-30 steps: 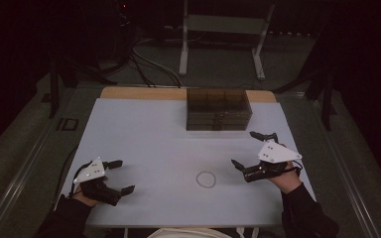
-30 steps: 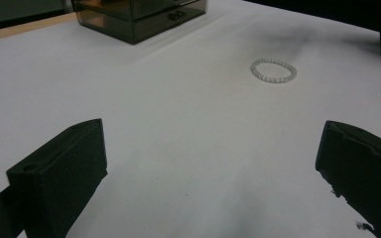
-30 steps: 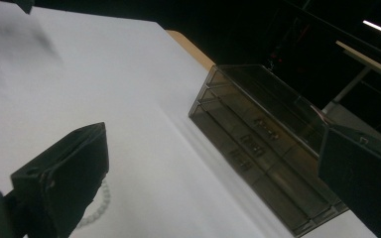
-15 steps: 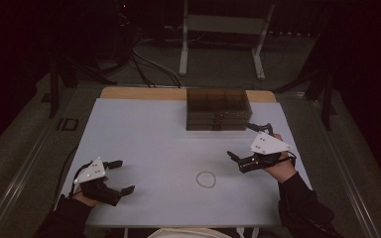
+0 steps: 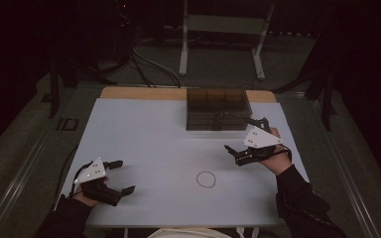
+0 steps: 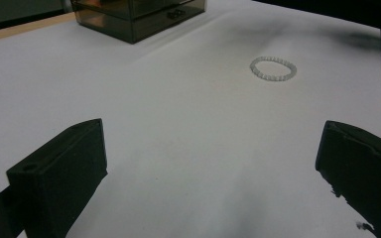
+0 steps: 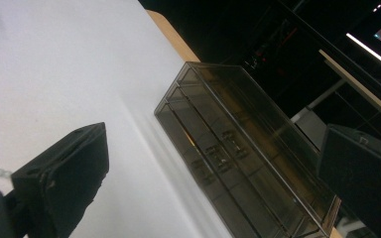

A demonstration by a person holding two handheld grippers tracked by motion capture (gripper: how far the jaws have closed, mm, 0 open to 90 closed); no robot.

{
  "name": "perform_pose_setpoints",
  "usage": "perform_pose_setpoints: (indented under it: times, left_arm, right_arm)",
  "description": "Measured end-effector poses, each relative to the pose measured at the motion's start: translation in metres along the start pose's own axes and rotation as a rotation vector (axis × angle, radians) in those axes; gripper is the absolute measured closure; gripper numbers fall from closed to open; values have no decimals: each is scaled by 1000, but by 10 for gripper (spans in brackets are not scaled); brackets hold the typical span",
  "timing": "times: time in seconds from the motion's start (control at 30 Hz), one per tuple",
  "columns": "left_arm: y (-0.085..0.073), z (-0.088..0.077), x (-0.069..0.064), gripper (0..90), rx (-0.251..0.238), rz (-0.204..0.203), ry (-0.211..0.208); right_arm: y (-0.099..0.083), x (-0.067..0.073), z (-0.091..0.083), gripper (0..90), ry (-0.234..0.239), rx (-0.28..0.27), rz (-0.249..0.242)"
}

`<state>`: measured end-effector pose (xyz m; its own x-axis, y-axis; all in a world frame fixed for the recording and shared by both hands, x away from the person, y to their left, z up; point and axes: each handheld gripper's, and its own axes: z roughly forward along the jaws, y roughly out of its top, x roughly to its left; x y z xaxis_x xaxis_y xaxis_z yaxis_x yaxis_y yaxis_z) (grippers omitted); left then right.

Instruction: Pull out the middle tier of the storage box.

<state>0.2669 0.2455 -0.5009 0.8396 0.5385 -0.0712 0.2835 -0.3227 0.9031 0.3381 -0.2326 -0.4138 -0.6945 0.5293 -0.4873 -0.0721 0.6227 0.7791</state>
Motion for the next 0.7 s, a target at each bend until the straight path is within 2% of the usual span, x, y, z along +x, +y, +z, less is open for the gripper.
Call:
perform_pose_setpoints:
  times: [0.37,0.7]
  left_arm:
    - [0,0,0,10,3,4,-2]
    - [1,0,0,10,-4,2,-3]
  right_arm:
    - [2,-1,17,0,-22,46,-73]
    - [1,0,32,0,-23,91,-107]
